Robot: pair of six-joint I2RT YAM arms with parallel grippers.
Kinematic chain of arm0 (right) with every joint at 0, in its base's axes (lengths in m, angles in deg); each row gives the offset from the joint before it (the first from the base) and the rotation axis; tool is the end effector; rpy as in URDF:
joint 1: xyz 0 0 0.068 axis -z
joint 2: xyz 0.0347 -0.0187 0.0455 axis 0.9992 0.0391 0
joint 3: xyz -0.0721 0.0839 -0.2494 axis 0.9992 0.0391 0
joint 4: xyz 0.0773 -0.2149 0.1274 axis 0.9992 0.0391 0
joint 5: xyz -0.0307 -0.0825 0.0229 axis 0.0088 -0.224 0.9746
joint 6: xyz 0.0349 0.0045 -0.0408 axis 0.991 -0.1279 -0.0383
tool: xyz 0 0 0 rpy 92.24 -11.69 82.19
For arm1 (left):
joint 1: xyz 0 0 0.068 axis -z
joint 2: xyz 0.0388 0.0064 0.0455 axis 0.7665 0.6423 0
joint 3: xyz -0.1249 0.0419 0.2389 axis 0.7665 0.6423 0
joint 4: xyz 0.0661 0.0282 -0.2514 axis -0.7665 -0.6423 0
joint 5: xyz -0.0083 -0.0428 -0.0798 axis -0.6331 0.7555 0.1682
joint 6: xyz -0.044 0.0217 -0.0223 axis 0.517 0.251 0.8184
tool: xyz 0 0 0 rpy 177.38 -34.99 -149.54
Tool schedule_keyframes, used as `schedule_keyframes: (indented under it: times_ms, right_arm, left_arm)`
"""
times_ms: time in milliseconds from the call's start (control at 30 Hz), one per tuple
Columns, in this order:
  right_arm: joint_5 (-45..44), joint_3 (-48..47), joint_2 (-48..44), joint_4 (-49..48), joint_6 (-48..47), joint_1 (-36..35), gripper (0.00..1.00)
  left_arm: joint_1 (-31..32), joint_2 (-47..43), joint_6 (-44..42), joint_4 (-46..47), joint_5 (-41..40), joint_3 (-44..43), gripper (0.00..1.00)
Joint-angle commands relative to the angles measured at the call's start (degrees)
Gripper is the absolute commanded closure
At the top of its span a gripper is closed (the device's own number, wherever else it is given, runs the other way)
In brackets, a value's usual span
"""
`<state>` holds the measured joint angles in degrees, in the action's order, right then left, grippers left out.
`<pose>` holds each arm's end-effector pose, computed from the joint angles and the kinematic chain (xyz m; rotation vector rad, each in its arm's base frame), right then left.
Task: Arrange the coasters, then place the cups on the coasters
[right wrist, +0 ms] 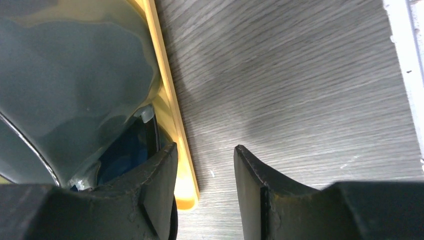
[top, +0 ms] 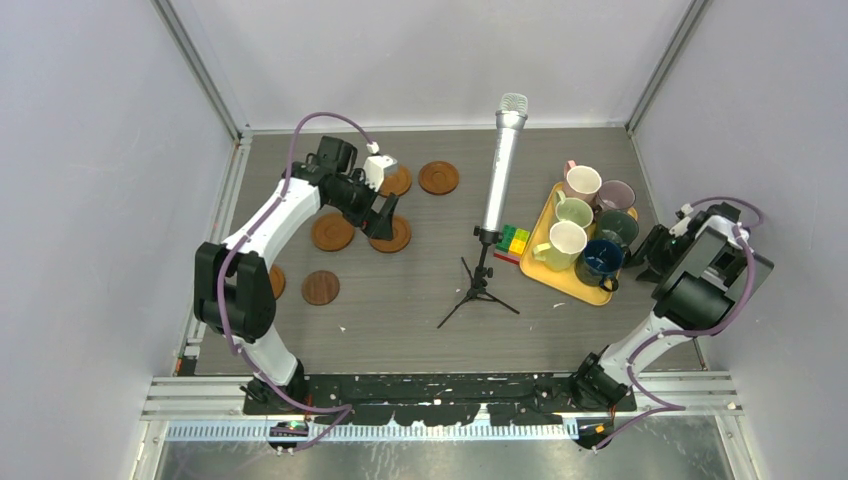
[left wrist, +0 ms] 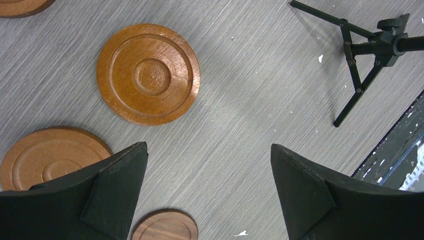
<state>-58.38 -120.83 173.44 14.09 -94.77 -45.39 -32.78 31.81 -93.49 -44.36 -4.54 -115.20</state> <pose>0.2531 -0.2128 0.1702 0.8305 2.6720 0.3879 0.3330 -0.1217 0.2759 0.9155 2.3928 -0.6720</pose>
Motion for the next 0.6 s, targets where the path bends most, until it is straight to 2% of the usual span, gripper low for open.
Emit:
schedule_keyframes:
  times_ms: [0, 200, 367, 567]
  right_arm:
    - [0.59, 0.04, 0.66, -2.35, 1.67, -1.56, 0.5]
    - [2.88, -1.42, 4.67, -2.76, 4.88, -2.49, 0.67]
    - [4.35, -1.74, 6.84, -3.81, 7.34, -4.31, 0.72]
    - [5.32, -2.6, 8.43, -4.98, 10.64, -6.5, 0.83]
  left_arm:
    - [0.23, -0.03, 0.64, 3.13, 2.18, 1.17, 0.05]
    - [0.23, 0.25, 0.76, 3.44, 2.2, 1.69, 0.05]
    - [0.23, 0.4, 0.89, 3.42, 2.21, 1.56, 0.05]
    - [0.23, 1.02, 1.51, 3.4, 2.54, 1.21, 0.05]
